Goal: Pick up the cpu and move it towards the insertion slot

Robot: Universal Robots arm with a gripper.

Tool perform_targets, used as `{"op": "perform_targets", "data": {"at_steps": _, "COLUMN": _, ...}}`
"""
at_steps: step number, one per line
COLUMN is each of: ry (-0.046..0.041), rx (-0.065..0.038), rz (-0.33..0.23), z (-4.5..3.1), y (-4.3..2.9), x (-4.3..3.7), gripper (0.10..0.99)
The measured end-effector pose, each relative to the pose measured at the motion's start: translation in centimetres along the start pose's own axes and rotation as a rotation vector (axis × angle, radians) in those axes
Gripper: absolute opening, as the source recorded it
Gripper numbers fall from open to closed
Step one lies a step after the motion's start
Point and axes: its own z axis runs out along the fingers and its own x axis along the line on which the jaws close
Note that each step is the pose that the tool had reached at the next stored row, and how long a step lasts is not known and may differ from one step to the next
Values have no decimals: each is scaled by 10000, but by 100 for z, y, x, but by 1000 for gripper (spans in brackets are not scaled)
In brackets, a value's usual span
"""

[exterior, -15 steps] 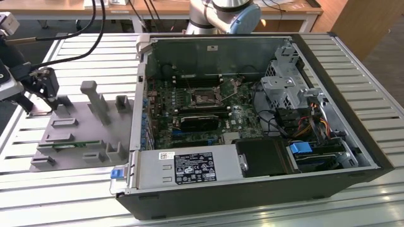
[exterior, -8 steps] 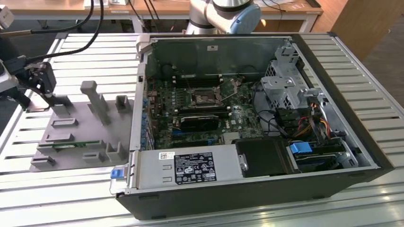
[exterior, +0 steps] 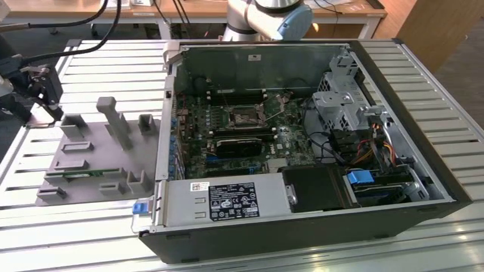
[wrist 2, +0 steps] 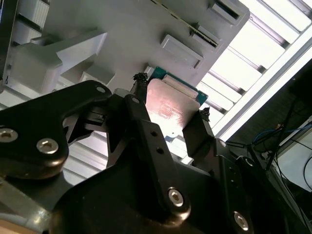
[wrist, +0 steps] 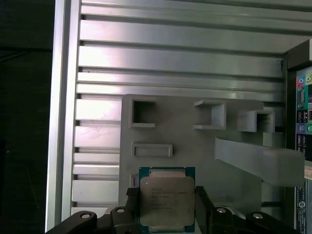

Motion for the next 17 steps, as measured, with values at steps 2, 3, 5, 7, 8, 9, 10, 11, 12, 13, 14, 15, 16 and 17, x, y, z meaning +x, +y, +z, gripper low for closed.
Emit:
{"op": "perform_targets", "data": {"at_steps": 2, "ry": -20, "rx": 1, "rz": -1, "z": -41, "y": 1, "x": -3, "gripper": 541}}
{"op": "perform_targets", "data": {"at_steps": 3, "ry": -30, "rx": 1, "rz": -1, "z": -61, "y": 2, "x": -4, "gripper": 541}}
{"op": "perform_targets", "data": {"at_steps": 5, "ry": -50, "rx": 1, "rz": -1, "z": -97, "y": 3, "x": -7, "gripper": 541}}
{"op": "perform_targets", "data": {"at_steps": 7, "ry": -66, "rx": 1, "rz": -2, "z": -139, "y": 5, "x": -10, "gripper": 541}}
{"op": "perform_targets", "data": {"at_steps": 8, "ry": -72, "rx": 2, "rz": -2, "z": -160, "y": 6, "x": -12, "gripper": 541}}
{"op": "perform_targets", "data": {"at_steps": 9, "ry": -80, "rx": 1, "rz": -3, "z": -181, "y": 6, "x": -13, "gripper": 541}}
{"op": "perform_targets", "data": {"at_steps": 10, "ry": -89, "rx": 1, "rz": -3, "z": -203, "y": 7, "x": -15, "gripper": 541}}
{"op": "perform_targets", "data": {"at_steps": 11, "ry": -97, "rx": 1, "rz": -3, "z": -226, "y": 8, "x": -16, "gripper": 541}}
{"op": "perform_targets", "data": {"at_steps": 12, "ry": -105, "rx": 2, "rz": -3, "z": -248, "y": 8, "x": -18, "gripper": 541}}
{"op": "perform_targets", "data": {"at_steps": 13, "ry": -113, "rx": 2, "rz": -4, "z": -269, "y": 9, "x": -20, "gripper": 541}}
{"op": "perform_targets", "data": {"at_steps": 14, "ry": -121, "rx": 2, "rz": -4, "z": -290, "y": 10, "x": -21, "gripper": 541}}
{"op": "perform_targets", "data": {"at_steps": 15, "ry": -129, "rx": 2, "rz": -4, "z": -311, "y": 11, "x": -23, "gripper": 541}}
{"op": "perform_targets", "data": {"at_steps": 16, "ry": -137, "rx": 2, "rz": -4, "z": -335, "y": 11, "x": -25, "gripper": 541}}
{"op": "perform_targets", "data": {"at_steps": 17, "ry": -144, "rx": 2, "rz": -5, "z": -357, "y": 12, "x": -26, "gripper": 541}}
